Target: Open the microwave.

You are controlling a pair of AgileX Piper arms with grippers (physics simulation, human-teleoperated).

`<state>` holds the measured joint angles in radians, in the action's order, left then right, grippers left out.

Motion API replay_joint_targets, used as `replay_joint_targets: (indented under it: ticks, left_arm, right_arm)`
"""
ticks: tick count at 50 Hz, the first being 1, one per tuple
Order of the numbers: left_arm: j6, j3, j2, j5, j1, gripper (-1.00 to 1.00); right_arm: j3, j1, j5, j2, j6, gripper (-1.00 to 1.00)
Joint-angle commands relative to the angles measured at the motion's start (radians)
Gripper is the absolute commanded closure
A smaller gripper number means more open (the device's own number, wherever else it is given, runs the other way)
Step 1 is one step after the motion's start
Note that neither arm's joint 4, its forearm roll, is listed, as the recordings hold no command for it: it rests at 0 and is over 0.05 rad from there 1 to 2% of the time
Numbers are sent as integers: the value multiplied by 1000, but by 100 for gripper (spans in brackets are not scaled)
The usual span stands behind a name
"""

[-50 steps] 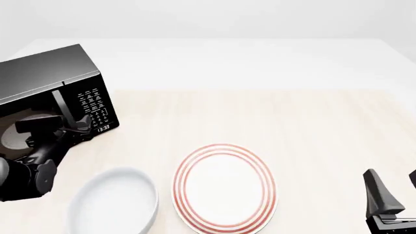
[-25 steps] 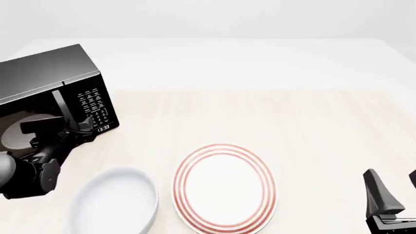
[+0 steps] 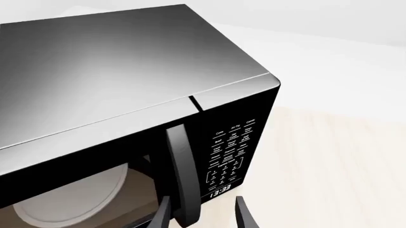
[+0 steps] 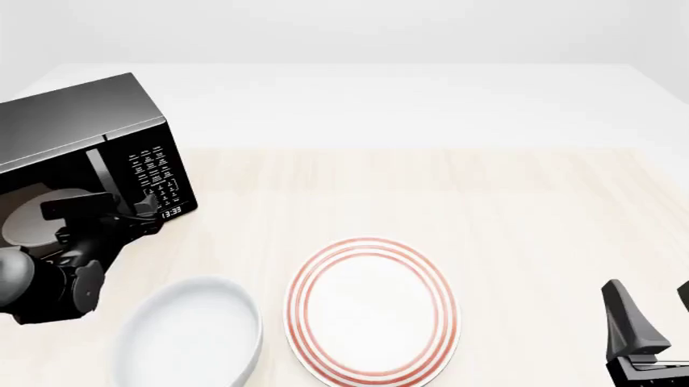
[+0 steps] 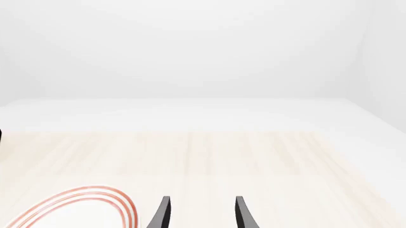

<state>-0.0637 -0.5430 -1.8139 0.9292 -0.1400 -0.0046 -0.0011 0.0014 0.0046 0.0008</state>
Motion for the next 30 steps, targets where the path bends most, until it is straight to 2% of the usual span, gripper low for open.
replay_joint_targets:
  ticks: [1, 9, 10, 30]
  left_arm:
    - [0, -4, -5, 0, -3, -100]
    - [-2, -5, -7, 0, -4, -100]
    - [-3, -4, -10, 4, -3, 100]
    - [-21, 9, -7, 22, -9, 100]
  right_arm:
    - [0, 0, 0, 0, 0, -100]
    - [0, 0, 0, 0, 0, -100]
    - [0, 0, 0, 0, 0, -100]
    - [0, 0, 0, 0, 0, -100]
